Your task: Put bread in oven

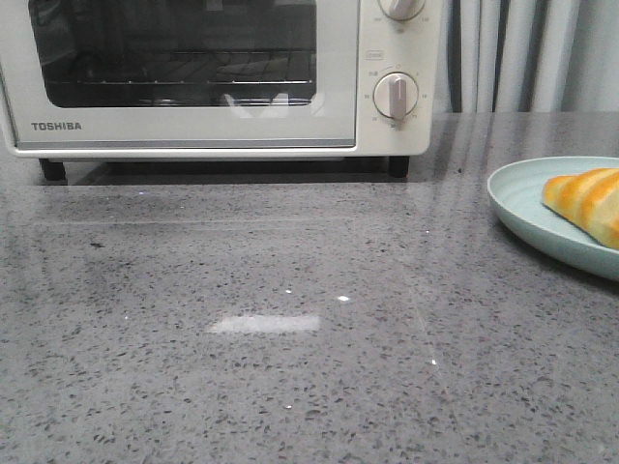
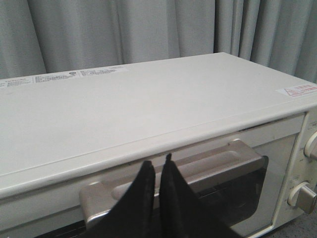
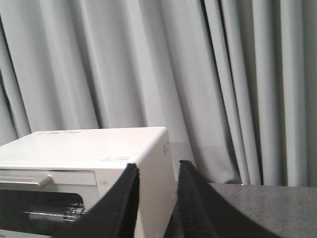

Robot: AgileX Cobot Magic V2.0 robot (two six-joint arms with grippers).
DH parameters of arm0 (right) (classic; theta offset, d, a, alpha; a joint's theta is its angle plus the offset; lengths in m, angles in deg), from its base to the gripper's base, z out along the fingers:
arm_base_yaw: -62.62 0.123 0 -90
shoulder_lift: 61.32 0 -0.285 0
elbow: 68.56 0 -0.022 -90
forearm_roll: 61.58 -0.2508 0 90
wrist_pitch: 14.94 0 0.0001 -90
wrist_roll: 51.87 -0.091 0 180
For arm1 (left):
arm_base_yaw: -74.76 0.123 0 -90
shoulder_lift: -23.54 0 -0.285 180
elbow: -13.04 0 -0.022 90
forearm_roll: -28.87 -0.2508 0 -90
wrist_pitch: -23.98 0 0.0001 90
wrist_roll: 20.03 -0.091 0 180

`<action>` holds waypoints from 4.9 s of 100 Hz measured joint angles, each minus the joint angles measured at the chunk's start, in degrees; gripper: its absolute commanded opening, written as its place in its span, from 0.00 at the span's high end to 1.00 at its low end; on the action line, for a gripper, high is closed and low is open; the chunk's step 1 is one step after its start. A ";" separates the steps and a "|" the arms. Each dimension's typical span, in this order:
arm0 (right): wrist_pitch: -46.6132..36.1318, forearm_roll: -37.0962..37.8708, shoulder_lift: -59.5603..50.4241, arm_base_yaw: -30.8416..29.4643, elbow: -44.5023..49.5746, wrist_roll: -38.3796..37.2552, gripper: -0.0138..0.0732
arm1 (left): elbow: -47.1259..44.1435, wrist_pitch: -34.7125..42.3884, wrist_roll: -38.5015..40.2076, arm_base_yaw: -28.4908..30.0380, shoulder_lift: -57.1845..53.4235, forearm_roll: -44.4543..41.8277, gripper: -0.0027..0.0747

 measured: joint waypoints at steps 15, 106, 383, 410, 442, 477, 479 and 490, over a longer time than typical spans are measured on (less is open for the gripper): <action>-0.35 0.36 1.03 2.73 -0.64 0.00 0.64 | 0.52 0.73 0.00 0.00 2.27 0.00 0.99; -1.02 0.88 1.18 4.28 -0.64 -0.06 0.64 | 3.21 3.66 0.00 1.08 6.79 -1.47 0.99; 13.69 10.28 16.44 6.52 -0.68 -0.21 0.18 | -16.59 -17.00 -0.03 -14.79 -45.79 -0.54 0.99; 15.61 17.10 21.66 5.22 -0.68 -0.21 0.17 | -16.59 -16.90 -0.03 -14.79 -45.79 -1.16 0.99; 22.87 14.20 25.92 3.96 -0.68 -0.21 0.17 | -16.59 -16.61 -0.03 -14.79 -45.79 -1.34 0.99; 40.70 7.81 28.56 3.96 -11.66 0.89 0.17 | -16.59 -16.58 -0.03 -14.79 -45.79 -1.34 0.99; 42.35 7.56 29.15 3.96 -13.08 1.19 0.17 | -16.59 -16.58 -0.03 -14.79 -45.79 -1.34 0.99; 49.92 5.70 33.67 3.96 -20.04 3.31 0.17 | -16.59 -16.56 -0.03 -14.79 -45.79 -1.34 0.99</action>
